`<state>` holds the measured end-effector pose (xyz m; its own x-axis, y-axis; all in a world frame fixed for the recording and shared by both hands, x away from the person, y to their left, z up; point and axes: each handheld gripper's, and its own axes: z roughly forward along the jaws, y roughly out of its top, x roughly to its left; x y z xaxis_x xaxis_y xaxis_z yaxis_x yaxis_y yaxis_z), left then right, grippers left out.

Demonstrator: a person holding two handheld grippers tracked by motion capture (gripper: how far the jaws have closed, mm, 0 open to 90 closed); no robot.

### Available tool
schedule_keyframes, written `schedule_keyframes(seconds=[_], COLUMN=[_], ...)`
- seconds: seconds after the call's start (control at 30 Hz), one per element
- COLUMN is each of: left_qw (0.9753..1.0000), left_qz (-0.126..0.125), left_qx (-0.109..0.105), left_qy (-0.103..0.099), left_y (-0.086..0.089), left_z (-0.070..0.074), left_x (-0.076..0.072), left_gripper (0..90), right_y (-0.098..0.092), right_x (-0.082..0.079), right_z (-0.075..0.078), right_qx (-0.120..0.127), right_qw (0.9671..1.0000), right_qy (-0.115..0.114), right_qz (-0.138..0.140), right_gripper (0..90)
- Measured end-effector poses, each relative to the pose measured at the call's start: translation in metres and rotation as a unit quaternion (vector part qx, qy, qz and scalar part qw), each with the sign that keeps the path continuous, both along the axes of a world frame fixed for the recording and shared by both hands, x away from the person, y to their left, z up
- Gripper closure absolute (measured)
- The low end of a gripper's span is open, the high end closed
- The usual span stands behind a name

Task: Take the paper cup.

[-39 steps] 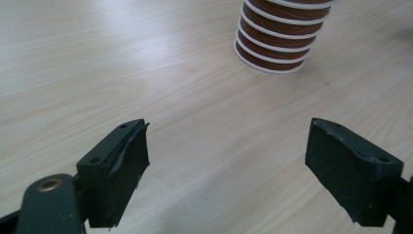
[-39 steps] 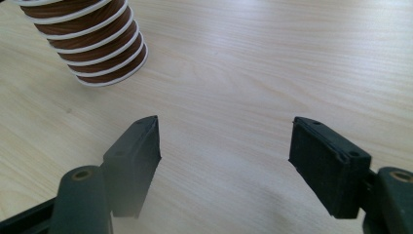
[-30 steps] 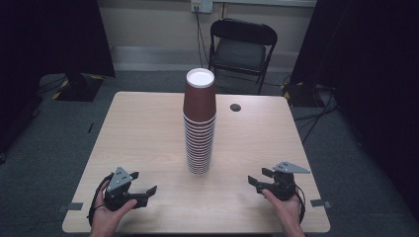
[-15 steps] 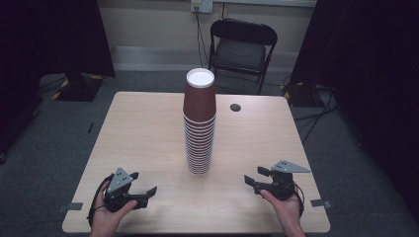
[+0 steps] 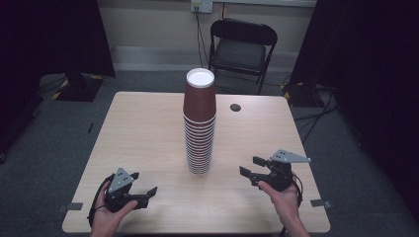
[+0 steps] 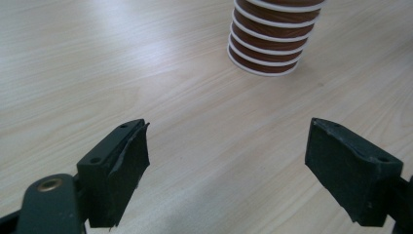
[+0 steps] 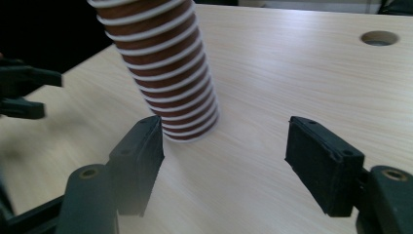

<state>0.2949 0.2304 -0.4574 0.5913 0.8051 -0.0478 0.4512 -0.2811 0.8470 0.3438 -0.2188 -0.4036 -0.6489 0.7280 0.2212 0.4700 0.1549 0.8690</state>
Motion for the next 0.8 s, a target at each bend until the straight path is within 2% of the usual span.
schedule_keyframes(seconds=[0.07, 0.17, 0.27, 0.37, 0.5, 0.8], left_qw=[1.0, 0.9998, 0.9998, 0.9998, 0.9998, 0.9999], left_qz=[0.002, 0.013, 0.014, 0.016, 0.013, 0.01], left_qx=[0.003, 0.011, -0.003, -0.001, 0.004, 0.006], left_qy=[-0.001, 0.005, 0.015, 0.014, 0.012, 0.012], left_y=[0.0, 0.0, 0.002, 0.003, 0.002, 0.001], left_z=[0.001, 0.0, -0.002, -0.002, -0.002, -0.002], left_x=[0.0, 0.0, 0.002, 0.001, 0.0, -0.001], left_gripper=[15.8, 16.5, 17.0, 17.3, 17.4, 18.1], right_y=[0.003, 0.005, 0.007, 0.015, 0.023, 0.039], right_x=[0.001, 0.004, 0.008, 0.01, 0.013, 0.022], right_z=[0.006, 0.017, 0.026, 0.034, 0.047, 0.081], right_qx=[-0.006, -0.002, 0.013, 0.01, 0.019, 0.031], right_qw=[0.9999, 0.9997, 0.9993, 0.9989, 0.9978, 0.9943], right_qy=[-0.012, -0.024, -0.031, -0.034, -0.047, -0.084], right_qz=[0.002, 0.002, 0.015, 0.031, 0.041, 0.058], right_gripper=[29.8, 28.5, 26.6, 23.7, 17.4, 15.6])
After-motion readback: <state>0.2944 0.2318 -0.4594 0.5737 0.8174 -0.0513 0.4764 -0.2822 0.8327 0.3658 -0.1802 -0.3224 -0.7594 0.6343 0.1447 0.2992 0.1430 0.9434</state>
